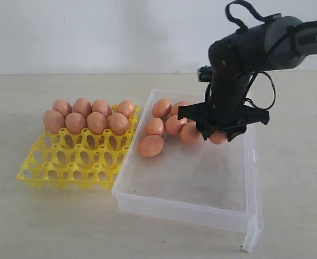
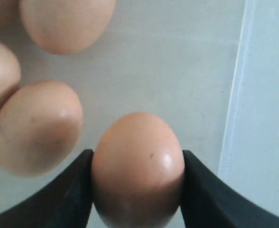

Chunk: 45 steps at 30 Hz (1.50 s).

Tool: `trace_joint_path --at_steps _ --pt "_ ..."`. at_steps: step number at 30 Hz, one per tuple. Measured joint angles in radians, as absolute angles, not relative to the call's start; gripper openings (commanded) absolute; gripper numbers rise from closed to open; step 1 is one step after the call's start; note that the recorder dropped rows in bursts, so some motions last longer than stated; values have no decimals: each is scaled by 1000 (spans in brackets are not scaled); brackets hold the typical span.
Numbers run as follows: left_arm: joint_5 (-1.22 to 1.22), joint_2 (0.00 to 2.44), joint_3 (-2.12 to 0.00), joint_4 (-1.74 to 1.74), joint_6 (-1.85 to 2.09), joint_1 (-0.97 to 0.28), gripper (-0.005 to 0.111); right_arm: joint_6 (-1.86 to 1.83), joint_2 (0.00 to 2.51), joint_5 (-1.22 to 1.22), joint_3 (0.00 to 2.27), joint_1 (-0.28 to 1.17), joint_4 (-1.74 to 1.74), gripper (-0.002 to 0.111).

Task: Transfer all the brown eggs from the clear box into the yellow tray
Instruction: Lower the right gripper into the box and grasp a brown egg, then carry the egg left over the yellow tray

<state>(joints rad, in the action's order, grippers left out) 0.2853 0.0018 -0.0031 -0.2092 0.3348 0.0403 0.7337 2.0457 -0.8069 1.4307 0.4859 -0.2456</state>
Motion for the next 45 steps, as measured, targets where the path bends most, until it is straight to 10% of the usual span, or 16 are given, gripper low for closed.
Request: trace_joint_path --at_steps 19,45 --pt "285 2 -3 -209 335 40 -4 946 1647 119 984 786 -755 0" --pt "285 2 -3 -209 335 40 -4 759 2205 586 1463 765 -829 0"
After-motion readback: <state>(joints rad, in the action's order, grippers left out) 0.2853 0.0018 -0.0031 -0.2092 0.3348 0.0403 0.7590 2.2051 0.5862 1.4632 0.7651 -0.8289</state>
